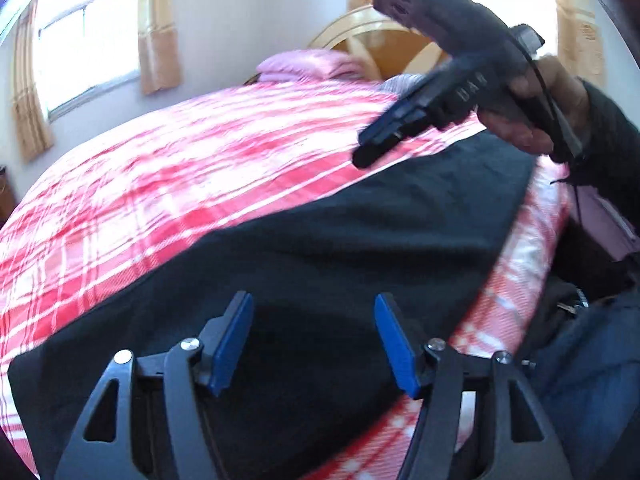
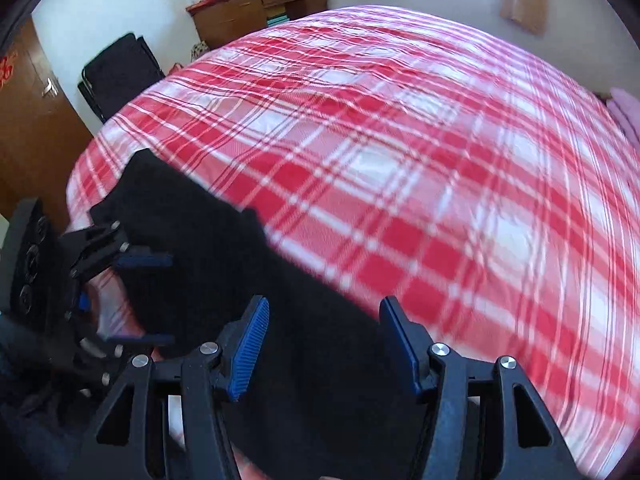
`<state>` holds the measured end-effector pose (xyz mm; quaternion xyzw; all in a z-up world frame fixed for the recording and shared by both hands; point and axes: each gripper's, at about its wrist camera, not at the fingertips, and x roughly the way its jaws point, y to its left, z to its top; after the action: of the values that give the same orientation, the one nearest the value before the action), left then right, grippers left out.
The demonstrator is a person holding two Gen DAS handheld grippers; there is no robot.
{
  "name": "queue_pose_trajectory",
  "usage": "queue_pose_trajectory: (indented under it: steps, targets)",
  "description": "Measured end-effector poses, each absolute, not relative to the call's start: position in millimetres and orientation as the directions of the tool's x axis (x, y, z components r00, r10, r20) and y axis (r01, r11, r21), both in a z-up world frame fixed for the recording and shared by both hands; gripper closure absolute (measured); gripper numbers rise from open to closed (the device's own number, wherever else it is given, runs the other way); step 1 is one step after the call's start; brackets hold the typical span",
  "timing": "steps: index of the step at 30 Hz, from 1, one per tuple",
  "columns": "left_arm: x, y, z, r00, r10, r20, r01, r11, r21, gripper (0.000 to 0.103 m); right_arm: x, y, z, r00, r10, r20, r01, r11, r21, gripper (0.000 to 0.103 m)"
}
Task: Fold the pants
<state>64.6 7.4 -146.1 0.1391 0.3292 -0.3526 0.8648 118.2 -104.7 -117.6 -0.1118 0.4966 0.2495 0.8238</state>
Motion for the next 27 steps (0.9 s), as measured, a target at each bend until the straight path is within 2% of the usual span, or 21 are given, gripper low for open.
queue_pose_trajectory:
  steps: [3, 5, 6, 12, 13, 15, 17, 24, 27]
  targets:
    - [64.9, 2.8, -161.3, 0.488, -0.514, -0.705, 0.721, 0.693, -0.006, 0.037, 145.1, -86.6, -124.3, 0.341, 0.33, -0.88, -0.524, 0.844, 0.113, 0.044]
    - [58.4, -0.2, -169.2, 0.462, -0.509, -0.726, 0.749, 0.663, 0.012, 0.034, 160.9, -78.3, -129.4, 0.316, 0.361, -0.877, -0.511, 0.844, 0.163, 0.044]
    - [54.7, -2.2, -170.1, 0.453, -0.512, -0.73, 0.763, 0.646, 0.021, 0.03, 166.6, -75.7, -132.0, 0.299, 0.384, -0.874, -0.501, 0.842, 0.199, 0.044]
    - [60.2, 4.3, -168.5, 0.387, -0.556, -0.736, 0.773, 0.63, -0.069, 0.03, 192.5, -66.2, -160.6, 0.153, 0.561, -0.813, -0.354, 0.799, 0.485, 0.046]
    - [60.8, 6.3, -168.0, 0.383, -0.558, -0.736, 0.775, 0.628, -0.072, 0.03, 192.8, -64.5, -163.6, 0.14, 0.566, -0.812, -0.338, 0.798, 0.498, 0.048]
    - [61.7, 6.5, -168.7, 0.378, -0.559, -0.738, 0.778, 0.624, -0.074, 0.029, 193.4, -60.6, -170.7, 0.112, 0.573, -0.812, -0.314, 0.796, 0.518, 0.063]
    - [59.7, 6.4, -169.5, 0.367, -0.56, -0.743, 0.784, 0.616, -0.077, 0.027, 195.2, -58.9, -175.6, 0.094, 0.594, -0.799, -0.289, 0.784, 0.549, 0.067]
    - [48.9, 3.5, -170.0, 0.365, -0.565, -0.74, 0.798, 0.599, -0.063, 0.027, 202.9, -60.8, -192.7, 0.034, 0.662, -0.749, -0.195, 0.739, 0.644, 0.097]
    - [45.1, 1.0, -169.4, 0.365, -0.561, -0.743, 0.806, 0.59, -0.051, 0.027, 190.0, -57.7, -178.6, 0.068, 0.669, -0.74, -0.252, 0.729, 0.637, 0.099]
